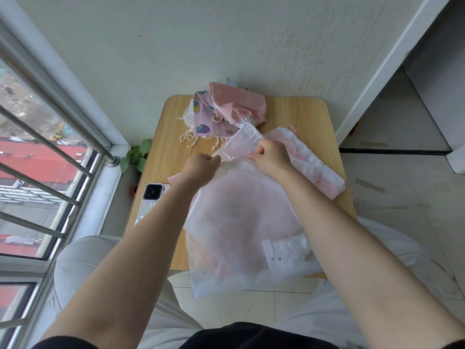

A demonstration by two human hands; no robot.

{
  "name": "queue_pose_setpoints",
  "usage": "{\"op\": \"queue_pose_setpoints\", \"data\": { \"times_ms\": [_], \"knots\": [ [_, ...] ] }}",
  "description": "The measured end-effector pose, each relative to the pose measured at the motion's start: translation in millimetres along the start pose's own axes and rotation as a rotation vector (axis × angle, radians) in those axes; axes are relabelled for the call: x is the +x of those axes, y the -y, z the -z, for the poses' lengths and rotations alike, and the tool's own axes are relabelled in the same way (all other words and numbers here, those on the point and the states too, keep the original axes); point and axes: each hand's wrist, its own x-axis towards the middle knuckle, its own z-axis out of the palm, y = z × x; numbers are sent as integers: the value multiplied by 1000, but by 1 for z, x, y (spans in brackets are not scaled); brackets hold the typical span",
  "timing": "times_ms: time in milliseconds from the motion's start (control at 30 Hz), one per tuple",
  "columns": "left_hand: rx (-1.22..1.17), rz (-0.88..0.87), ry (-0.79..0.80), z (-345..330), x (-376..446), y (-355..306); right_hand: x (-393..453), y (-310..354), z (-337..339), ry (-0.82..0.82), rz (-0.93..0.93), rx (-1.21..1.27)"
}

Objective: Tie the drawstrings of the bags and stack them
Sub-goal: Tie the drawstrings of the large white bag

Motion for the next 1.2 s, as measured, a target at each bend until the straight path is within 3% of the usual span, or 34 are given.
{"op": "queue_pose_setpoints", "data": {
  "times_ms": [100,200,333,533,667,733,867,933,1000,1067,1200],
  "knots": [
    [141,-34,3,3,3,6,3,-1,1,5,-18,-26],
    [137,-68,-51,8,6,5,5,3,1,-14,0,-21],
    [-9,-150,-121,17,9,-7,10,21,15,-91,71,42],
    [-370,-323,-306,33,-3,-46,10,62,34,-240,264,464],
    [-455,-299,-320,28,-12,-33,-1,53,29,-294,373,407],
    [-354,-199,-257,21,-12,-17,-9,45,22,-151,313,328],
    [8,43,1,17,-14,5,-21,28,3,375,190,-85],
    [-1,63,-92,18,-16,5,-28,24,-7,603,152,-236],
    [-23,17,-312,19,-16,3,-33,26,-15,781,123,-383],
    [44,-59,-378,21,-12,2,-34,31,-15,854,80,-451],
    [260,-83,-140,22,7,11,-27,47,7,865,-21,-457]
  ]
}}
